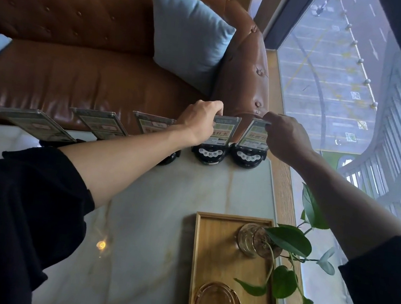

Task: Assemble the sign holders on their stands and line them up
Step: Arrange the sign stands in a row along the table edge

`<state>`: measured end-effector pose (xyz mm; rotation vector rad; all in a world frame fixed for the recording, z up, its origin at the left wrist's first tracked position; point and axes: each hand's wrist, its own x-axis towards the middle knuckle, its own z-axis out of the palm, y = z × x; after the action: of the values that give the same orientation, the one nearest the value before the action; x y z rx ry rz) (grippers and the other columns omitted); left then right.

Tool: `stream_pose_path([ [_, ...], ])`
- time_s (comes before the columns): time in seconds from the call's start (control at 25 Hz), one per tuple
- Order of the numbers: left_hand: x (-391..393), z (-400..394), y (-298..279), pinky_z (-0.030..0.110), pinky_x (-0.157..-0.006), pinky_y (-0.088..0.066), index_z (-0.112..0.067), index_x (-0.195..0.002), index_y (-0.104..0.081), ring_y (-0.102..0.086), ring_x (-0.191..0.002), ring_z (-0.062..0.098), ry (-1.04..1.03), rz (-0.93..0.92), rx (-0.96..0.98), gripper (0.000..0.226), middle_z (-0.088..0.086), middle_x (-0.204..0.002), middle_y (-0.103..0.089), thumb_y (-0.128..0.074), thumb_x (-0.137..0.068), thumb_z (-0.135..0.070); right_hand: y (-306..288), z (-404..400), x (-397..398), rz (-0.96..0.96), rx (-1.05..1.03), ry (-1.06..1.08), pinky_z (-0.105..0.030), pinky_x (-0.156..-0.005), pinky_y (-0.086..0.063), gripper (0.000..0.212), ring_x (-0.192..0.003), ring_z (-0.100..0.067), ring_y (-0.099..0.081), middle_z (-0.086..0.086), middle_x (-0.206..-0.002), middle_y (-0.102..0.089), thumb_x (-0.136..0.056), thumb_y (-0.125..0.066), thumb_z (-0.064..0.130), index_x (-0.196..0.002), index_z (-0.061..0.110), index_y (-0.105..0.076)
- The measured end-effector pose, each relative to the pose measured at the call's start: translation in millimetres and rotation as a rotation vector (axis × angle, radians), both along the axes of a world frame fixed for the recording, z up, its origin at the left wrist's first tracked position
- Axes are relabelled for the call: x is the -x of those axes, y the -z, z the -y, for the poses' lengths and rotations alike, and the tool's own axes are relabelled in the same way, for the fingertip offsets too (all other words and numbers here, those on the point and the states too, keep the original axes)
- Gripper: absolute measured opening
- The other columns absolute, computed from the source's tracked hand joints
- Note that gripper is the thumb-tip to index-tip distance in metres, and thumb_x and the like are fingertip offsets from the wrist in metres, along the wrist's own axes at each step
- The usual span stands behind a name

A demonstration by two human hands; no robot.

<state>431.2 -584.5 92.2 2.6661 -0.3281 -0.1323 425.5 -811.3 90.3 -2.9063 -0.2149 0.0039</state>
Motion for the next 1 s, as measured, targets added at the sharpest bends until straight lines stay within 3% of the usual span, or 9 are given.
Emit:
stream_pose_path([
  [0.2,0.6,-1.0,-0.2,0.031,-0.059,-0.041,-0.018,-0.088,-0.059,-0.066,-0.081,0.033,-0.016,-0.001,0.022,0.016,0.009,-0.092,-0.073,-0.063,-0.085,-0.002,1.1,1.2,3.6,-0.003,-0.032,0.002,-0.035,-0.060,-0.040,0.032,-0.083,-0.039,-0.062,-0.018,-0.102,-0.070,-0.090,-0.050,0.004,-0.115,0.017,-0.066],
  [0.56,0.3,-1.0,1.9,0.032,-0.064,-0.041,-0.017,-0.095,-0.063,-0.066,-0.087,0.034,-0.026,-0.009,0.067,0.016,0.009,-0.097,-0.074,-0.062,-0.085,-0.004,2.3,0.1,3.7,0.006,-0.043,0.001,-0.041,-0.064,-0.050,0.030,-0.084,-0.040,-0.060,-0.018,-0.103,-0.069,-0.092,-0.047,0.006,-0.116,0.014,-0.064],
  [0.68,-0.1,-5.5,-3.7,0.030,-0.069,-0.045,-0.019,-0.102,-0.068,-0.067,-0.093,0.031,-0.002,-0.038,0.087,0.018,0.007,-0.102,-0.073,-0.067,-0.085,-0.013,-0.3,-0.8,6.0,-0.026,-0.008,-0.003,-0.044,-0.083,-0.045,0.032,-0.095,-0.038,-0.060,-0.016,-0.108,-0.069,-0.092,-0.051,0.015,-0.123,0.014,-0.058],
  [0.8,-2.7,-21.1,-19.6,0.034,-0.085,-0.053,-0.018,-0.117,-0.068,-0.066,-0.102,0.028,-0.033,-0.007,0.136,0.033,0.008,-0.114,-0.071,-0.069,-0.085,-0.023,-11.5,-7.8,9.9,0.031,-0.011,0.017,-0.050,-0.100,-0.035,0.039,-0.109,-0.037,-0.057,-0.014,-0.116,-0.067,-0.091,-0.054,0.027,-0.128,0.016,-0.055],
  [1.0,-8.2,-82.3,-45.5,0.029,-0.085,-0.051,-0.022,-0.113,-0.070,-0.065,-0.103,0.020,-0.088,-0.089,0.045,0.038,0.003,-0.113,-0.071,-0.073,-0.076,-0.028,-39.3,-62.0,-3.0,0.200,-0.151,-0.031,-0.046,-0.098,-0.040,0.031,-0.101,-0.035,-0.061,-0.010,-0.108,-0.070,-0.087,-0.054,0.030,-0.112,0.015,-0.063],
])
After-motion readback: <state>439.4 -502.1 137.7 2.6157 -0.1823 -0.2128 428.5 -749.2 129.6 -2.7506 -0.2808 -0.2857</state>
